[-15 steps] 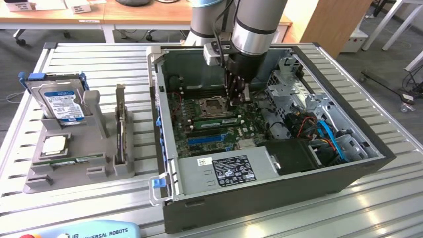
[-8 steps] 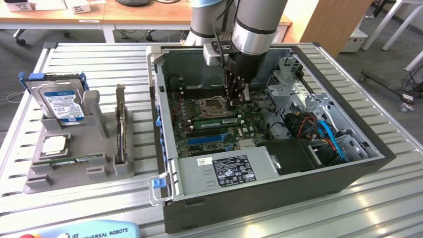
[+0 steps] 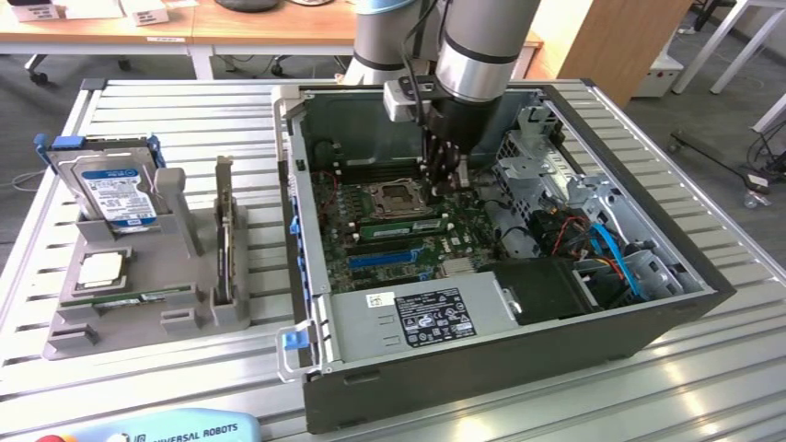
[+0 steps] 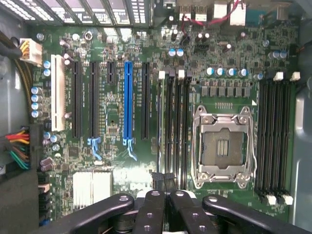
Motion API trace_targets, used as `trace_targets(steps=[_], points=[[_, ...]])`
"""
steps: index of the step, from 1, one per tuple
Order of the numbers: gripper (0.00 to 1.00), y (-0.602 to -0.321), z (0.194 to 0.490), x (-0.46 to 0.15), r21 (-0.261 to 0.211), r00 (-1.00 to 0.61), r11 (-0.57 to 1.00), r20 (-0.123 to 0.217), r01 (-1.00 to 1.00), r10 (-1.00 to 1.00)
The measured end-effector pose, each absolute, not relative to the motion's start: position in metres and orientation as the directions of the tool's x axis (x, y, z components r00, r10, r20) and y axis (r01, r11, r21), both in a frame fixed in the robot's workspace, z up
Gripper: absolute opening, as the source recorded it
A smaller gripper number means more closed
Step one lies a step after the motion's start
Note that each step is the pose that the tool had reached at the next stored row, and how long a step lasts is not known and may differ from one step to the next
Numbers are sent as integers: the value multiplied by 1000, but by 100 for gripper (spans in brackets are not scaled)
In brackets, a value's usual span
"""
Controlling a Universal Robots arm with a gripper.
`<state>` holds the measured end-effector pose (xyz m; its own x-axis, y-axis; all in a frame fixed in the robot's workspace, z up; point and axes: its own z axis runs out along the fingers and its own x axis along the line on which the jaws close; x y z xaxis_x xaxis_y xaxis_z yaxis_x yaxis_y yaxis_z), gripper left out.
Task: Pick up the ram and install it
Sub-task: 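Press down the ram until it locks into place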
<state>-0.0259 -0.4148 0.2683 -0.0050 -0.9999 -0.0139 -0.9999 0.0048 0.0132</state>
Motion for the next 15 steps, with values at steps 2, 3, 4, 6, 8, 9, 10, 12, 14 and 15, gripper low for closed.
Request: trace_targets(steps=[2, 3, 4, 6, 8, 9, 10, 12, 14, 15], points=[[10, -415, 268, -22, 13, -5, 5, -14, -1000, -1000], [10, -415, 268, -17, 13, -5, 5, -14, -1000, -1000], [10, -415, 268, -13, 13, -5, 5, -14, -1000, -1000], [10, -415, 268, -9, 13, -5, 5, -14, -1000, -1000], [10, -415, 268, -6, 13, -5, 5, -14, -1000, -1000], [10, -415, 268, -5, 13, -5, 5, -14, -1000, -1000], [10, -415, 268, -3, 13, -5, 5, -14, -1000, -1000], [10, -415, 268, -1, 13, -5, 5, -14, -1000, -1000], [10, -415, 268, -1, 13, -5, 5, -14, -1000, -1000], [10, -415, 268, -1, 13, -5, 5, -14, -1000, -1000]])
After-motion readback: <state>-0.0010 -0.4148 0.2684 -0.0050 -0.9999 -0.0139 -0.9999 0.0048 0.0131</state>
